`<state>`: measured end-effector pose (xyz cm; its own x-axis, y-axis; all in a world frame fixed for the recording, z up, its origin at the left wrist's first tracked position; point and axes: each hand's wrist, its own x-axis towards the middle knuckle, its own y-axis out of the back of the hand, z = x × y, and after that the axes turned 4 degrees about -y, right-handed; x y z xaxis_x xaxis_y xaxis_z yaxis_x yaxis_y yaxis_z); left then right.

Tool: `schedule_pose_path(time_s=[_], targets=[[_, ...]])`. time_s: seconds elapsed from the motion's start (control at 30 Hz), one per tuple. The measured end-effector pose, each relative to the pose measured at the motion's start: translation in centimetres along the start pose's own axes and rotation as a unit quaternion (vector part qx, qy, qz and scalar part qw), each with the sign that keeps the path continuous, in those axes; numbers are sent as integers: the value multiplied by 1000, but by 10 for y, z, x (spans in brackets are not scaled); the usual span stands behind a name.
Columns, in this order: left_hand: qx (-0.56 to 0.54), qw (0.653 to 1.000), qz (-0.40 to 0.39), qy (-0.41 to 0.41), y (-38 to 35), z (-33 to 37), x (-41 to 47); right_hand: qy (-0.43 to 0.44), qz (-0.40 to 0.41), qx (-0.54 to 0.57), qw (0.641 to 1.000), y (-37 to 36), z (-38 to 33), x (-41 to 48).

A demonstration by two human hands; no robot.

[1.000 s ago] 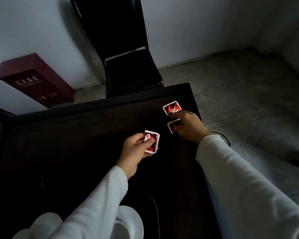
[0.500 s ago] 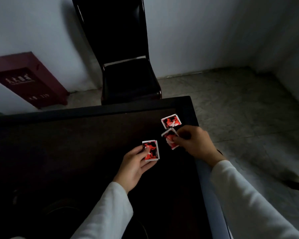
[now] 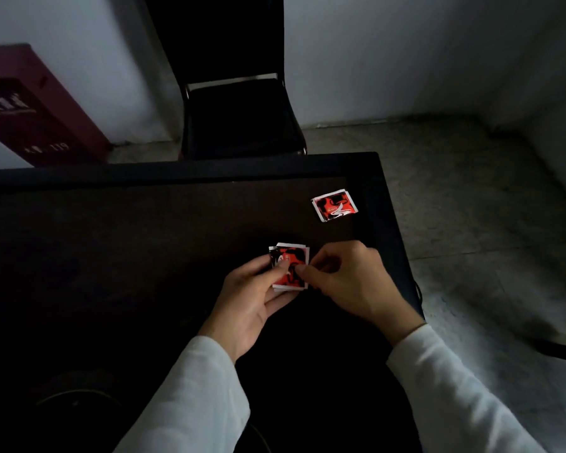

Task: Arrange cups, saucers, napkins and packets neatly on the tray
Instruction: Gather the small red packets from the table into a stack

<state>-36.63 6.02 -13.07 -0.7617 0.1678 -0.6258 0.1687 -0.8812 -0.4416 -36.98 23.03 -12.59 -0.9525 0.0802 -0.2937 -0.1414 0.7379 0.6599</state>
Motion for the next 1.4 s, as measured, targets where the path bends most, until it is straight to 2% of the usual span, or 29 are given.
schedule_pose_path(time_s=[0.03,0.17,0.23,0.4,0.47,0.6,0.7,0.83,0.97,1.03,1.1,1.27,1.4], targets=[[0,1000,-1,2,1,0,0,-5,13,-16,1000,5,0,4],[0,1000,-19,5,4,1,0,-54,204,-65,975,21,-2,34],[0,1000,-22,6,4,0,0,-85,219,-82,969,19,-6,49],[6,1000,-9,-10,6,-3,3,-153,195,-84,965,5,-21,70],[3,1000,-8,-12,7,-2,2,-195,213,-8,957,5,-26,70],[19,1000,-5,2,4,5,-5,-208,230,152,938,-1,-38,54],[17,999,26,24,0,13,-19,-244,207,334,886,3,-46,37],[-28,1000,5,7,10,29,-52,-201,196,446,850,26,-62,13],[-39,998,-15,-37,24,50,-95,-181,125,635,741,51,-102,-30],[-37,998,-13,-54,27,60,-120,-163,100,669,718,53,-125,-56],[-38,997,-17,-71,32,69,-150,-129,82,666,730,51,-147,-88],[-20,992,-40,-116,38,87,-232,-53,54,612,787,47,-188,-171],[-24,989,-47,-137,47,84,-300,-26,68,600,797,47,-210,-244]])
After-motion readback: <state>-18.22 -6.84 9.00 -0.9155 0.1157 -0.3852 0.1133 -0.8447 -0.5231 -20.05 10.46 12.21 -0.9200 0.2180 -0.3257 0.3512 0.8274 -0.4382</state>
